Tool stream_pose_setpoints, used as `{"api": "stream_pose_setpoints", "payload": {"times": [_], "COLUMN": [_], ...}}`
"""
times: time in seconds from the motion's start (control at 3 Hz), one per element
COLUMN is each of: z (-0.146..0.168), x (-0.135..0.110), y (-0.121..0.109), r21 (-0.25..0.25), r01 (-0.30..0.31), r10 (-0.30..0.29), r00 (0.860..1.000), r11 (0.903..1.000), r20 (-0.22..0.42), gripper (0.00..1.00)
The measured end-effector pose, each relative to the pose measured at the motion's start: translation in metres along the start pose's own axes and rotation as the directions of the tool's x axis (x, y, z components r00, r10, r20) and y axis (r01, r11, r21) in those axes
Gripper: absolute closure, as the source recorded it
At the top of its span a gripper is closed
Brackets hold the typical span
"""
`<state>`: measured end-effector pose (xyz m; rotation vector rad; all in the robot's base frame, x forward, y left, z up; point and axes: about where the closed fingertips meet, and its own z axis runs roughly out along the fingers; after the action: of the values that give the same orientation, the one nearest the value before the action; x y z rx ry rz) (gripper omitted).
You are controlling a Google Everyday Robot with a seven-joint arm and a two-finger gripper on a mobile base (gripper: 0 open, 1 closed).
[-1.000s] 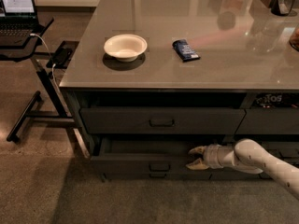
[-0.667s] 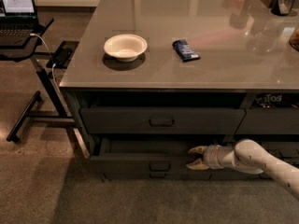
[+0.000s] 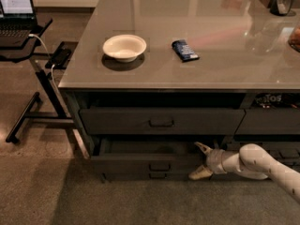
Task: Open middle drawer
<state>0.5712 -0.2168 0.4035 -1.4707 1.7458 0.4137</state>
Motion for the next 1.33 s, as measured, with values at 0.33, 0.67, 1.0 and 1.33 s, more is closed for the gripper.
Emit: {"api": "stream_pose_setpoints", "payload": {"times": [0.33, 0.67, 1.0, 1.33], "z": [-0.001, -0.010, -0.013, -0.019], "x": [-0.002, 0.005, 0.001, -0.010], "y": [0.000, 0.011, 0.013, 0.036], "r21": [0.000, -0.007, -0.007, -0.026], "r01": [0.000, 0.004, 0.004, 0.042], "r10": [0.000, -0.004, -0.004, -0.040], "r00": [1.000, 1.000, 1.000, 0.998], "r11": [1.0000, 1.0000, 1.0000, 0.9988], "r20": [0.000, 0.008, 0.008, 0.045], "gripper": [0.34, 0.57, 0.80, 1.00]}}
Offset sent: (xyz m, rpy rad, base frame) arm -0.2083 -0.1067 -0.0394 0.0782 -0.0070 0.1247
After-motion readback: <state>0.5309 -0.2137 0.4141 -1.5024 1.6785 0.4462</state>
